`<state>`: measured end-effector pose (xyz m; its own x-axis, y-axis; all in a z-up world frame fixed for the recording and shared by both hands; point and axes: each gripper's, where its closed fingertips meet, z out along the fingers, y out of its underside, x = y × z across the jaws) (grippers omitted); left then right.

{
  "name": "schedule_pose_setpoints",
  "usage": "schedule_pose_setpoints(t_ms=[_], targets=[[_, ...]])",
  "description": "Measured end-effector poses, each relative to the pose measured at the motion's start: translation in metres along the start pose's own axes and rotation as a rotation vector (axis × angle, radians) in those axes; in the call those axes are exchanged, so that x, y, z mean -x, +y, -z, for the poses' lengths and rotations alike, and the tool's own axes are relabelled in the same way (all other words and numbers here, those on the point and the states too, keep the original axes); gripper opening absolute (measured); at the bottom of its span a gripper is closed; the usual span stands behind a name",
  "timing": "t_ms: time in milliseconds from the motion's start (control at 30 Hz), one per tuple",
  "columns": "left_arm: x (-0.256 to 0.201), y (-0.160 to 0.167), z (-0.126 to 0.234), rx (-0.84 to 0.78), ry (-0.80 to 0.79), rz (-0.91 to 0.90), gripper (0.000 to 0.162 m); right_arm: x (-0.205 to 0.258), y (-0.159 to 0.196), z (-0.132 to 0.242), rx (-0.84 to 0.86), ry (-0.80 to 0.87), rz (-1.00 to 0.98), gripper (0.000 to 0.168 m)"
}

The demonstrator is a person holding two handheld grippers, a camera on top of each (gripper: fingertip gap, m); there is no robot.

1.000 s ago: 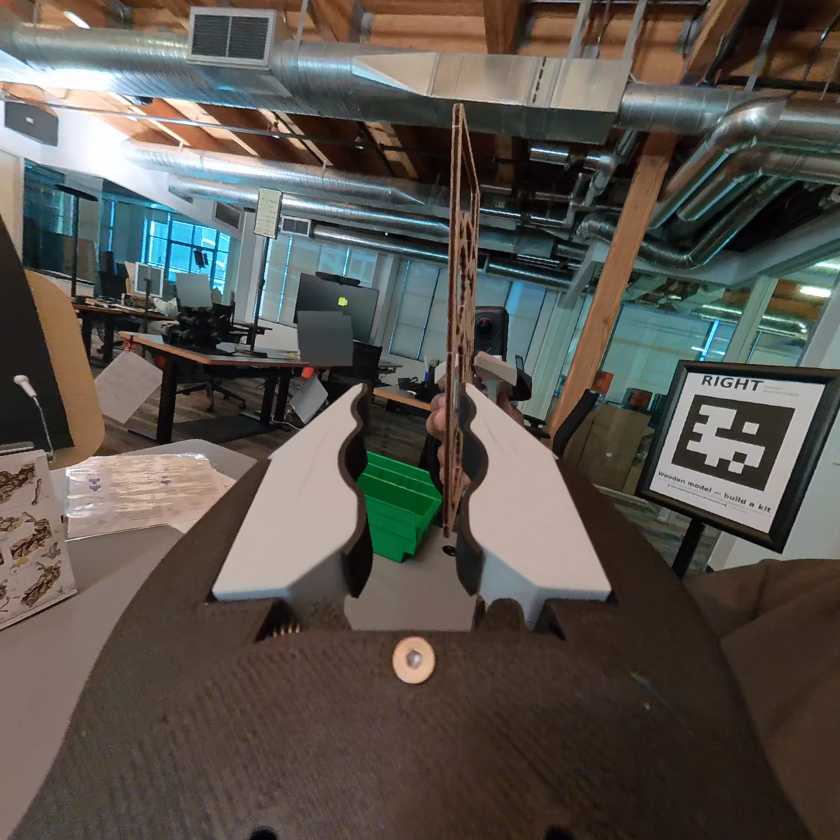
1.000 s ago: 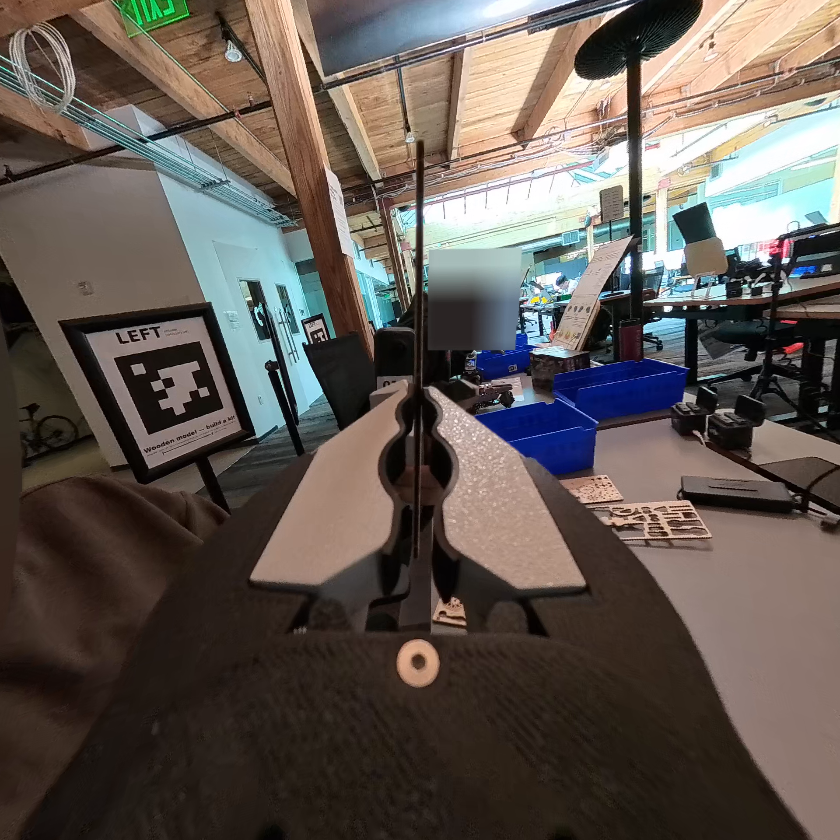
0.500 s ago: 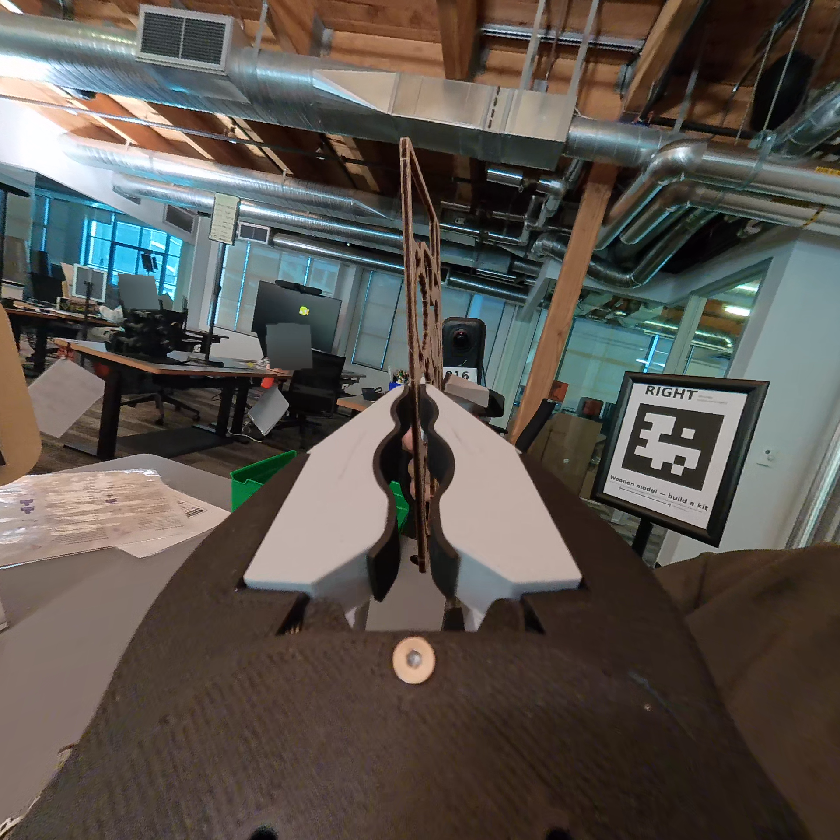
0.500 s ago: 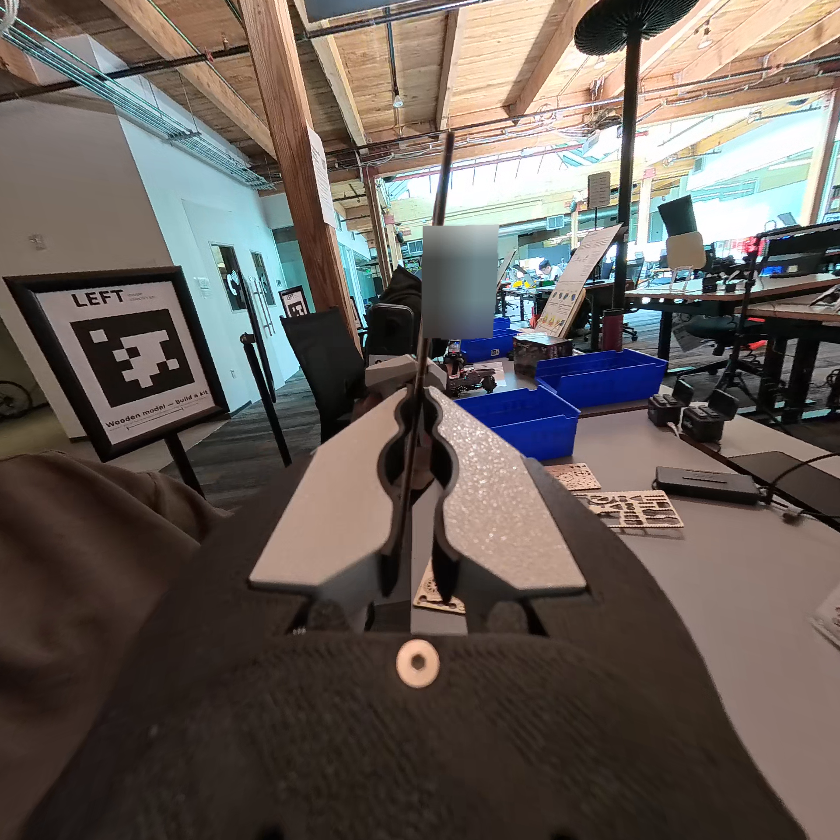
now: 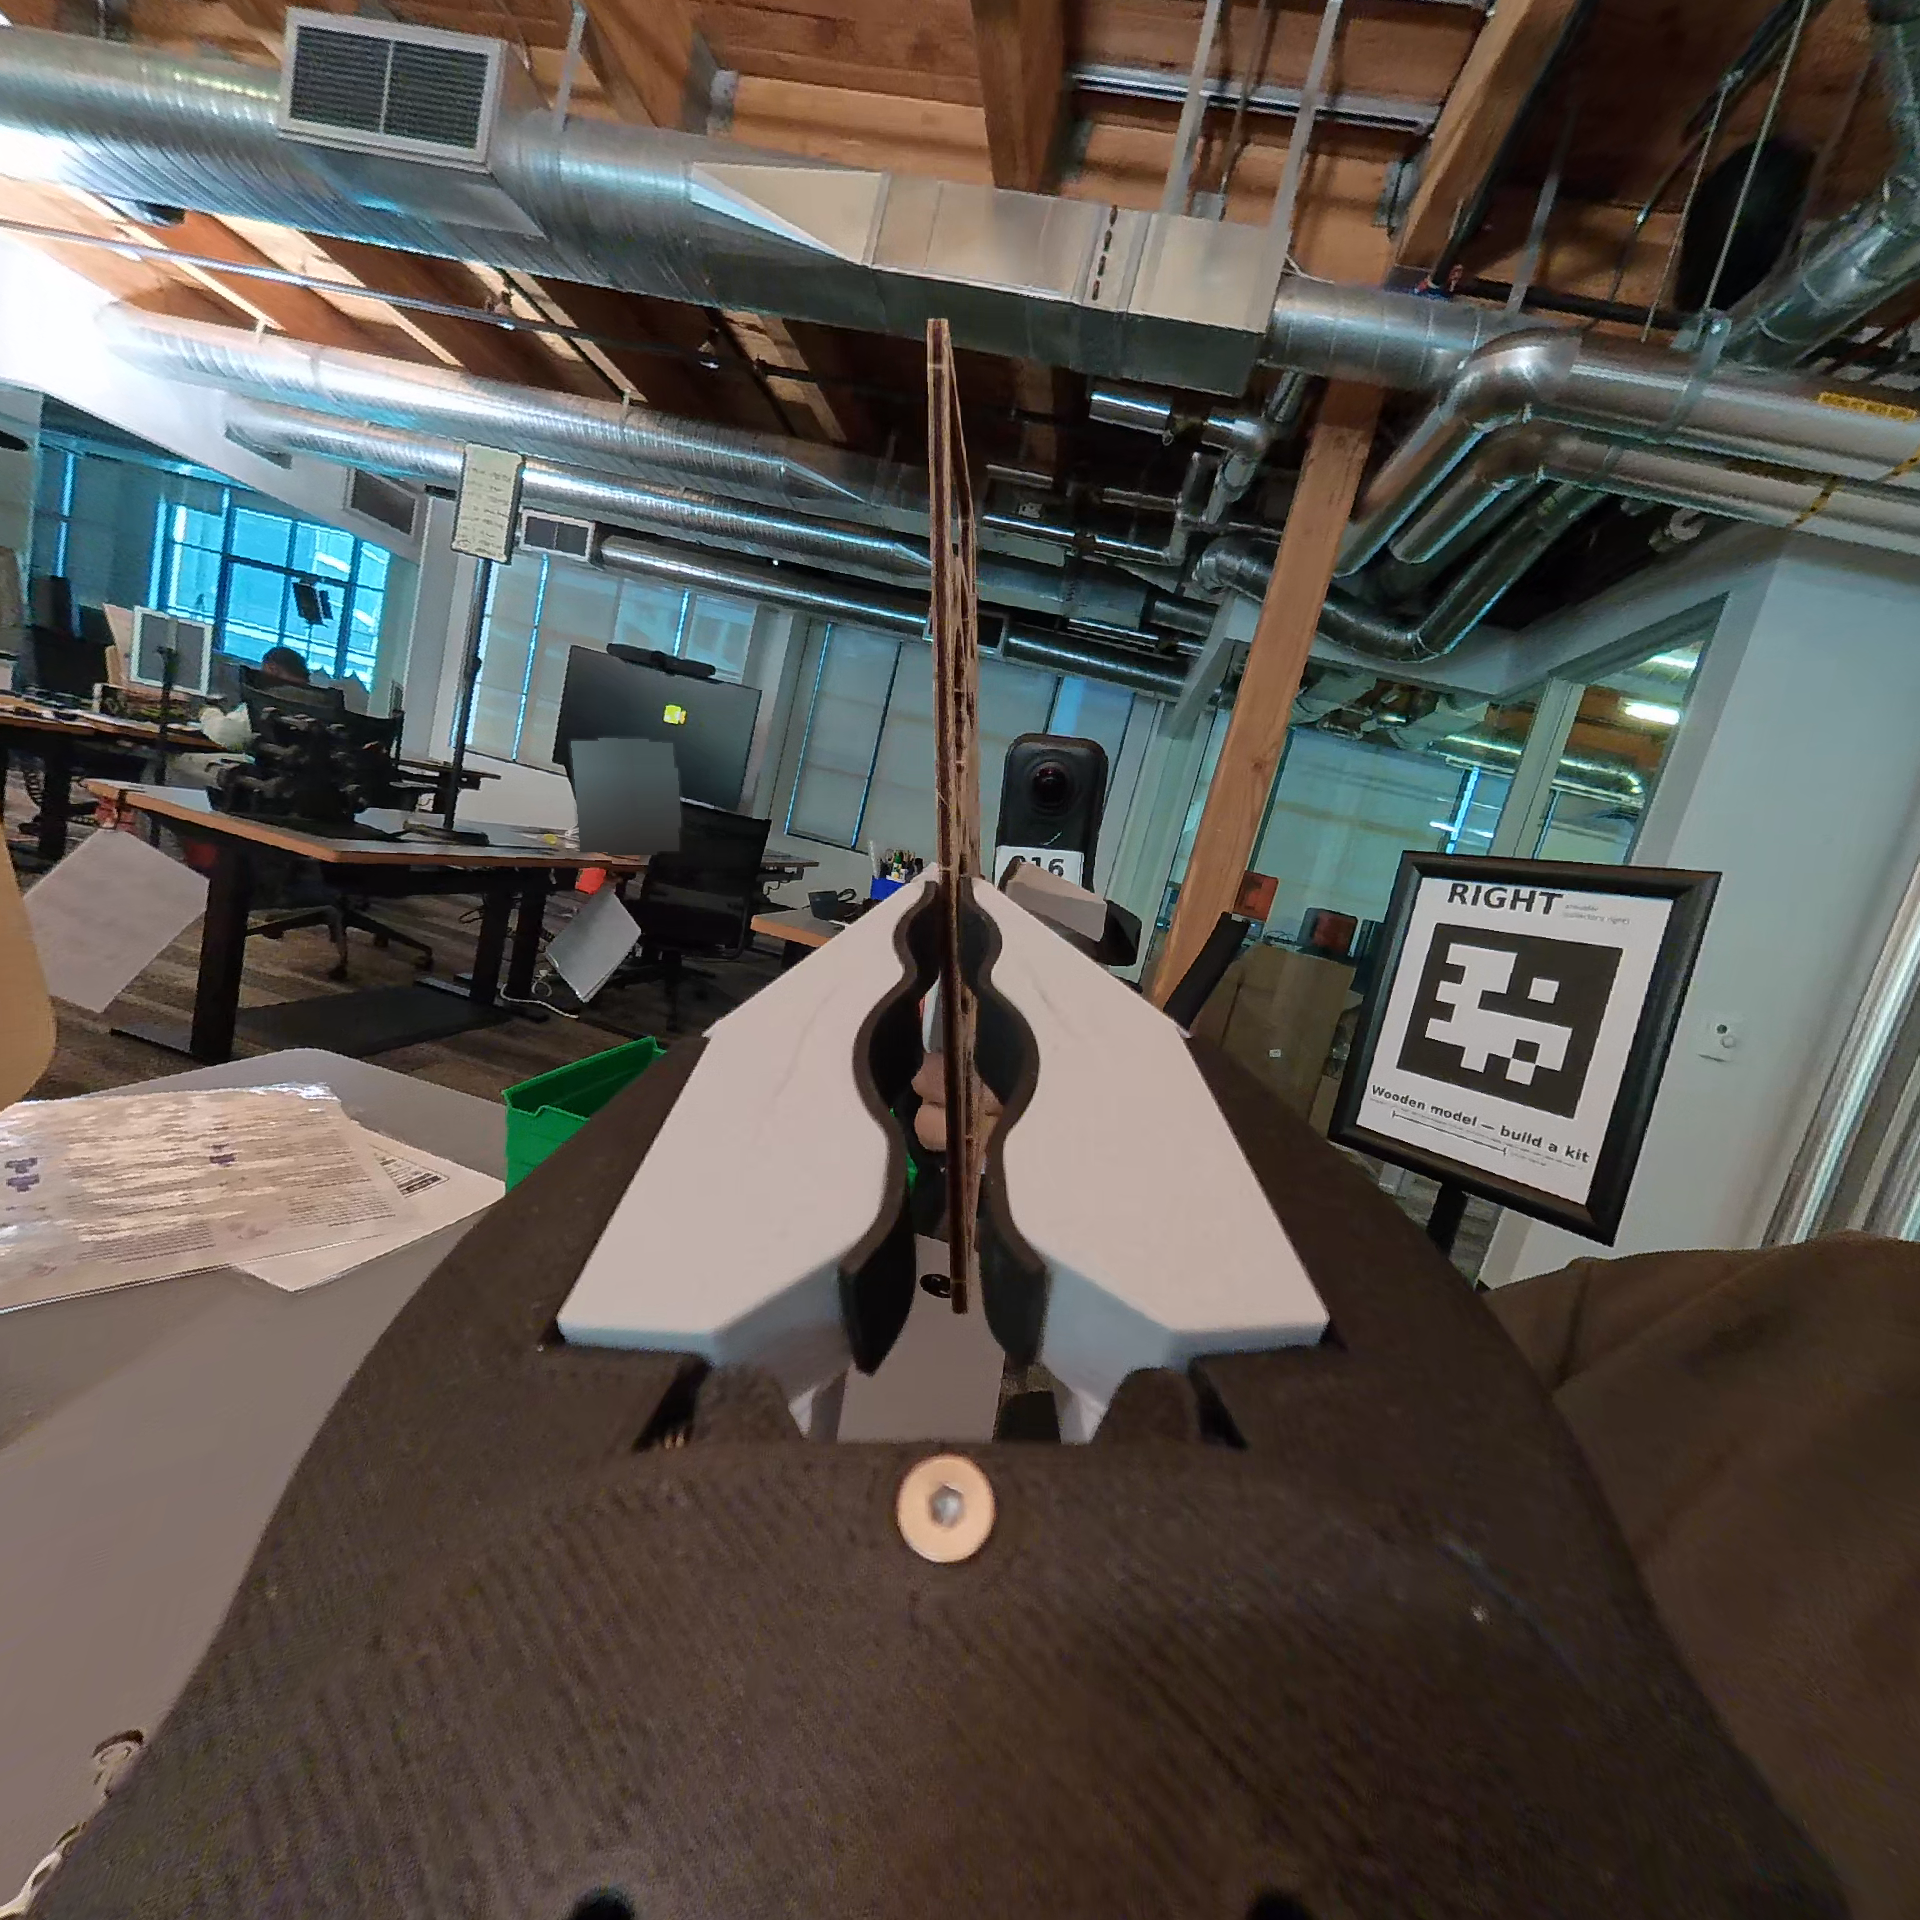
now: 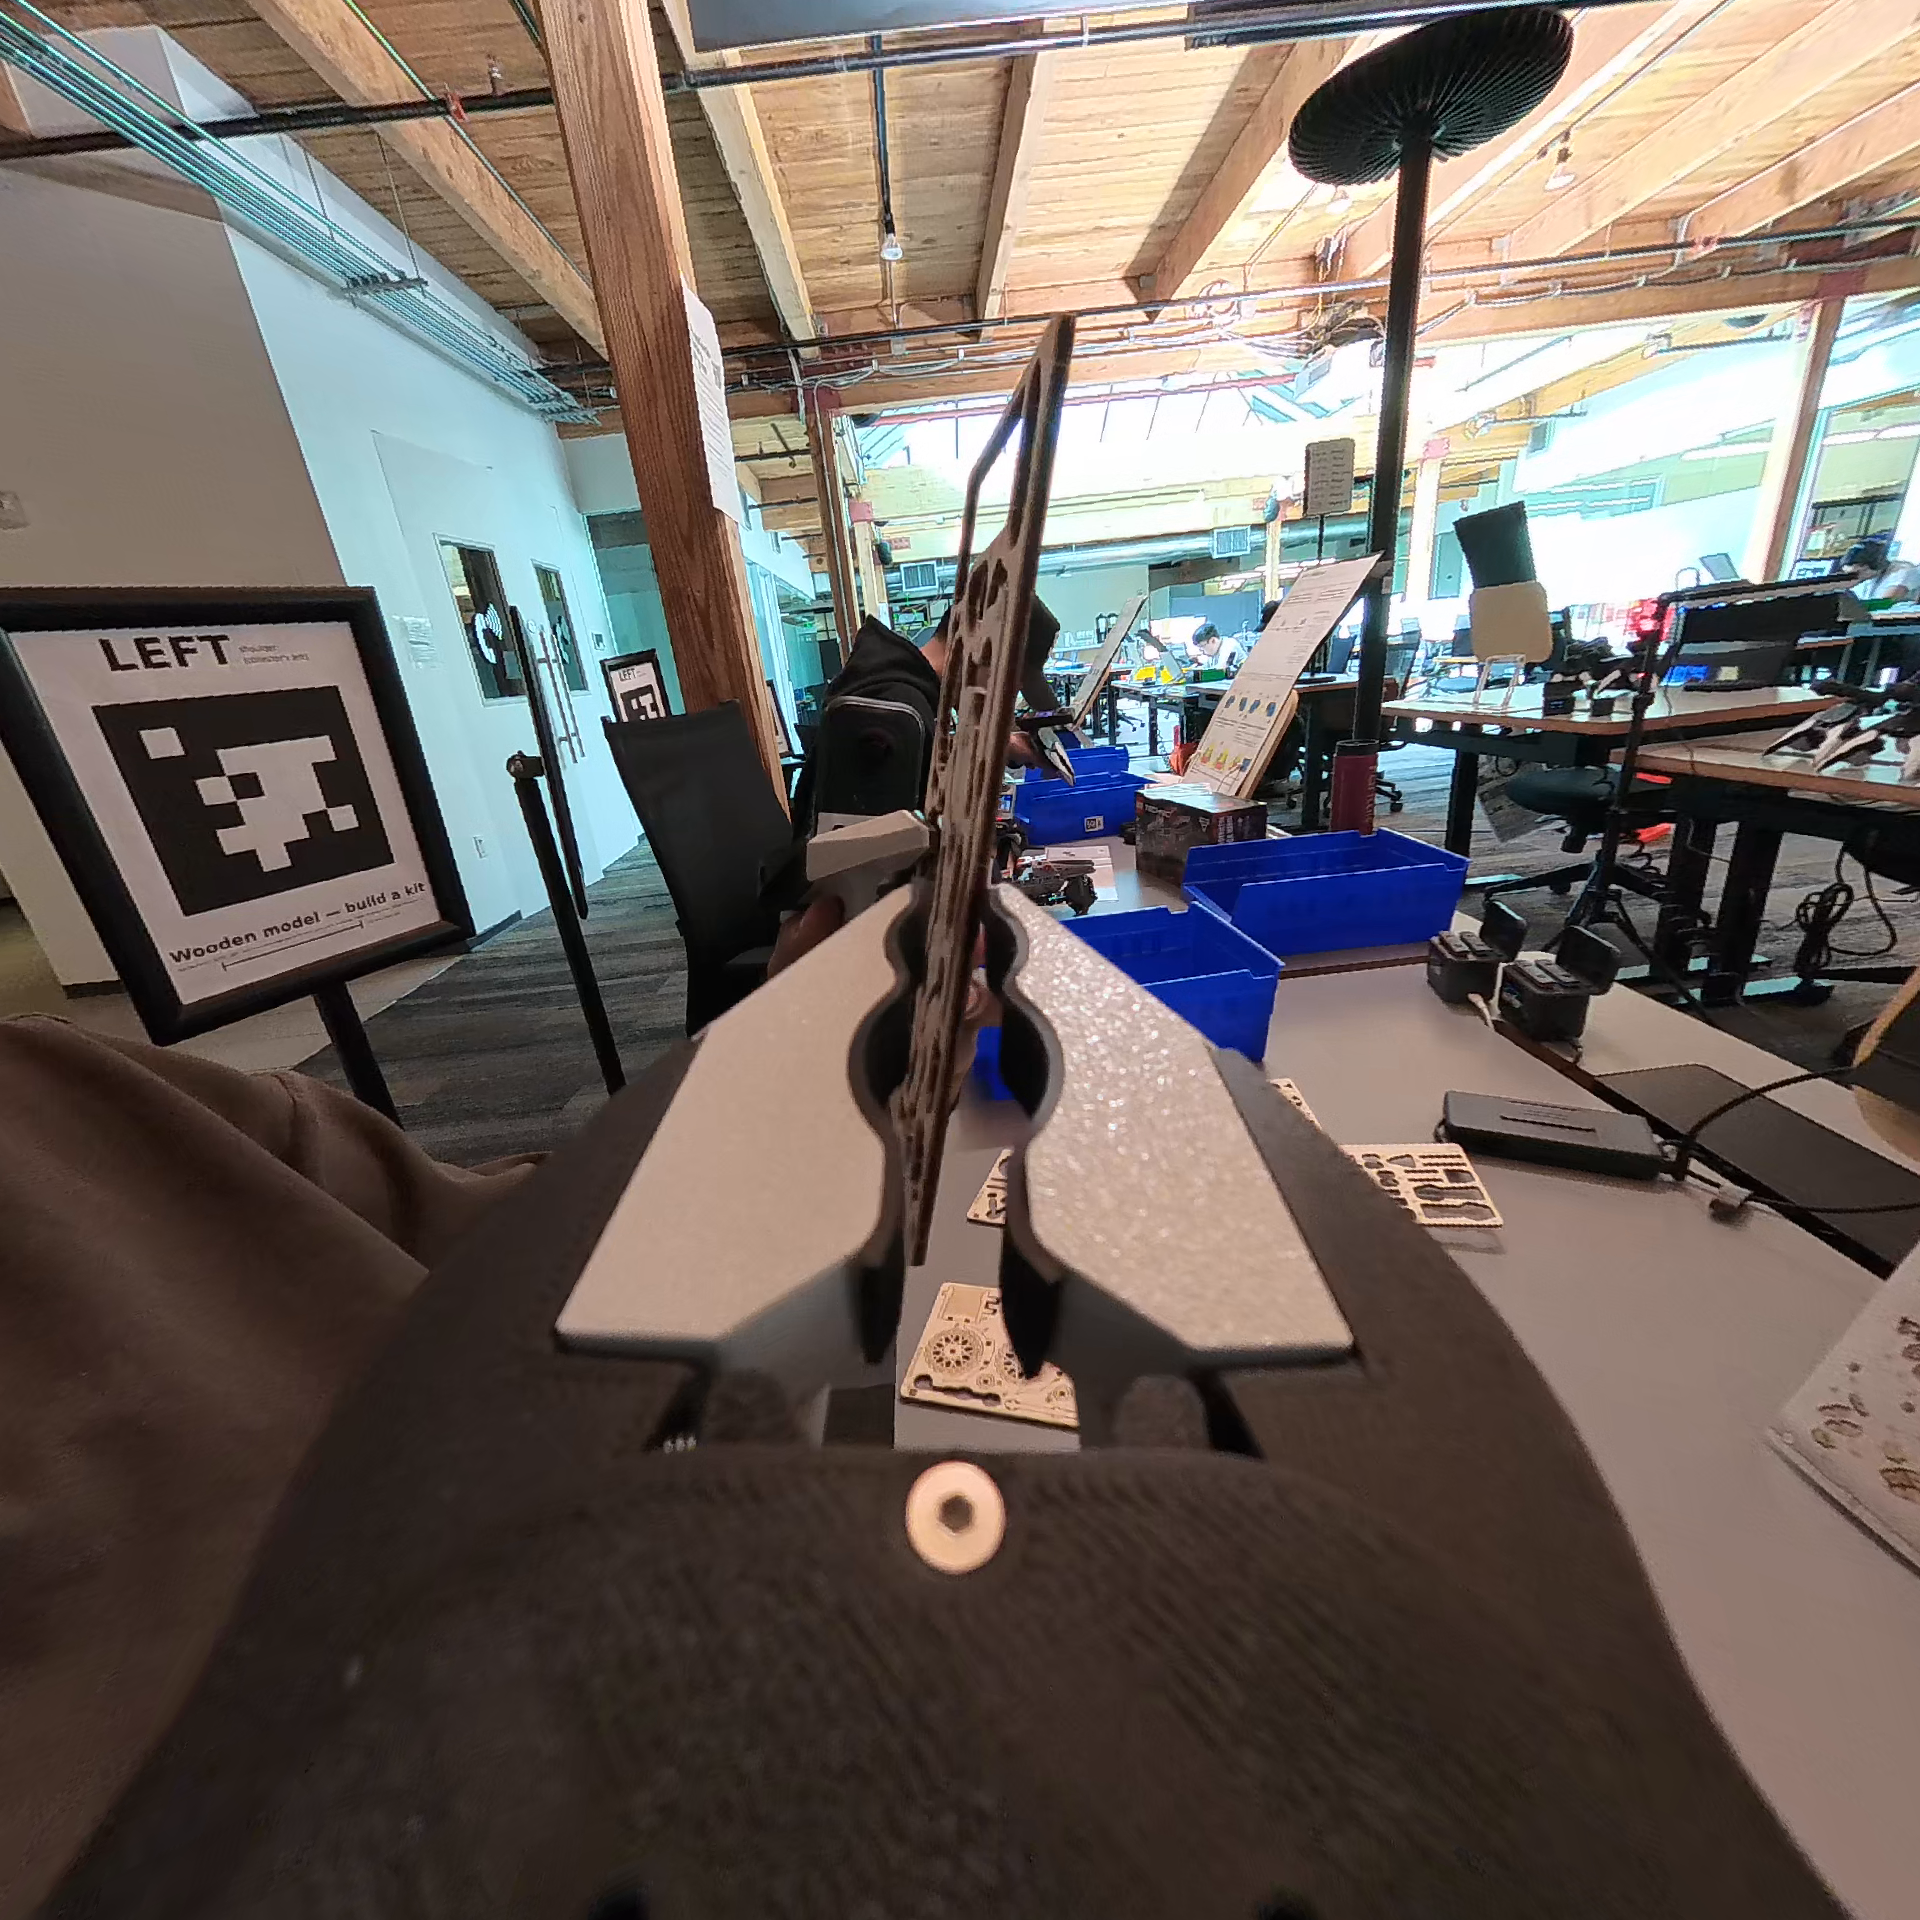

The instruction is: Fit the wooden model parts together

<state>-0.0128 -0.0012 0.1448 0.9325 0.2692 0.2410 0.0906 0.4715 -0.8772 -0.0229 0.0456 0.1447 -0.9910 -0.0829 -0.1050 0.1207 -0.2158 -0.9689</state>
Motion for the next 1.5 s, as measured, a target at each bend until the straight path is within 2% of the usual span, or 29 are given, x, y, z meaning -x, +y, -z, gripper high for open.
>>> schedule_pose_setpoints(t_ms=[300,867,1333,1500], targets=[[-0.003,0.002,-0.001,0.011,0.021,0.01,0.0,0.001,-0.002,-0.001,-0.013,0.003,0.005,0.01],[-0.007,0.002,-0.001,0.014,0.033,0.013,0.0,0.005,-0.005,-0.001,-0.028,0.003,0.003,0.002],[0.005,0.004,-0.001,0.013,-0.029,-0.005,0.0,-0.003,-0.003,-0.002,-0.041,0.0,-0.042,0.001],[0.028,-0.002,0.009,-0.037,-0.105,0.016,0.013,-0.017,0.0,0.001,-0.065,0.044,-0.055,0.0]])
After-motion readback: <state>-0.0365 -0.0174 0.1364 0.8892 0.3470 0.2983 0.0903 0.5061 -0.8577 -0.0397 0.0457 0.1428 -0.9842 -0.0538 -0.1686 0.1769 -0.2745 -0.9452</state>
